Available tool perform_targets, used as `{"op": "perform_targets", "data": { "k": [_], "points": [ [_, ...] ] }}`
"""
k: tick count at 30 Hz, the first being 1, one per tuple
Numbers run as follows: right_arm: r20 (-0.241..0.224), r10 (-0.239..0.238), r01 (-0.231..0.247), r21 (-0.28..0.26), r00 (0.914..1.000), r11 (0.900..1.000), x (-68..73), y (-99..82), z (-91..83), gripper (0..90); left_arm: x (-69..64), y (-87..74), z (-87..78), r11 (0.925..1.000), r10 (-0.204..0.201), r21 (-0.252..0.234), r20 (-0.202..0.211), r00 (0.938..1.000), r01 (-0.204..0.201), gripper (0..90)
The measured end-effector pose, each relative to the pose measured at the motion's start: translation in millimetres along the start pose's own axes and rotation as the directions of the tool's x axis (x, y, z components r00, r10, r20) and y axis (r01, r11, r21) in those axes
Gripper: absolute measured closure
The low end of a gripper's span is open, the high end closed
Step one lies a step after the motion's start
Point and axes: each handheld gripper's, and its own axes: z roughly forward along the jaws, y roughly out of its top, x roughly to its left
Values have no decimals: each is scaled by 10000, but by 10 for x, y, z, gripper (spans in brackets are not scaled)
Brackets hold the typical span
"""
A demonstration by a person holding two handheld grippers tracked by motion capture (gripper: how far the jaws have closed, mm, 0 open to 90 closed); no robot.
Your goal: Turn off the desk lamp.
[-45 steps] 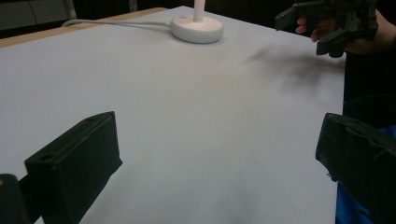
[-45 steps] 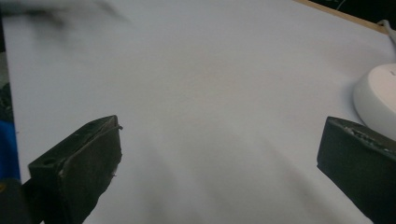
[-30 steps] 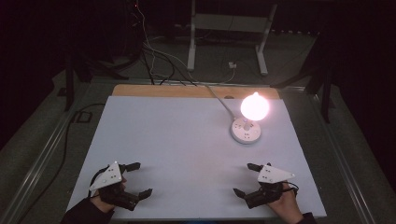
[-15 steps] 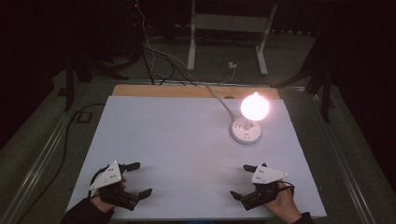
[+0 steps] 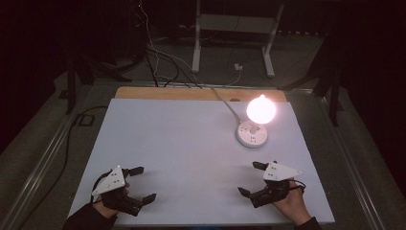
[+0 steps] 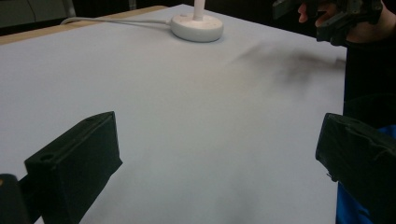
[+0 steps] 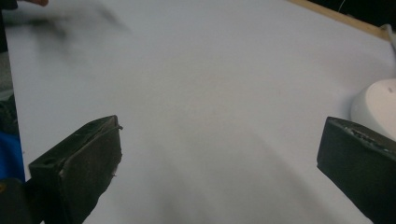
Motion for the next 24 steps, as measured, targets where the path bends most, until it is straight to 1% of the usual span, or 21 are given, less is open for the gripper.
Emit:
{"op": "perform_targets", "data": {
  "k": [2,5,6,8,9,12,14,15,16,17,20,22,23,24],
  "points": [
    [157,76,-72,-269,9998,9996,-39,40,-28,0,2,-4,1,10000,4,33,-13,10000,-4,4],
    [265,91,-80,-425,9996,9991,-69,64,-42,0,2,-2,2,10000,13,20,7,10000,-13,5],
    [400,124,-102,-561,9991,9984,-100,82,-51,0,2,-1,2,10000,-3,14,7,10000,3,4],
    [444,135,-108,-593,9989,9982,-118,90,-53,0,1,-4,2,10000,28,52,-11,10000,-28,4],
    [627,142,-97,-712,9979,9974,-150,103,-56,0,1,-3,1,10000,32,64,2,10000,-32,4],
    [722,211,-153,-811,9972,9966,-189,114,-60,0,4,-3,1,10000,-20,28,-7,10000,20,4],
    [806,321,-244,-944,9962,9952,-237,123,-58,0,2,-5,3,10000,-4,58,-17,10000,4,4],
    [968,391,-289,-1042,9945,9941,-283,132,-53,0,2,-4,4,10000,-4,71,-12,10000,4,4],
    [1016,410,-299,-1084,9940,9937,-304,134,-48,0,3,-3,3,10000,1,46,-9,10000,-1,4],
    [1016,410,-299,-1084,9940,9937,-304,134,-48,0,4,-2,3,10000,-25,33,-11,10000,25,4],
    [1187,445,-324,-1026,9919,9942,-369,134,-20,0,1,-4,1,10000,10,63,-20,10000,-9,4],
    [1352,475,-337,-1023,9897,9942,-437,134,9,0,3,-2,0,10000,9,30,-12,10000,-9,4],
    [1352,475,-337,-1023,9897,9942,-437,134,9,0,5,-2,0,10000,-4,35,-24,10000,4,4],
    [1458,582,-444,-962,9876,9944,-486,130,32,0,4,-4,1,10000,-15,45,-41,10000,15,4]
  ]
}}
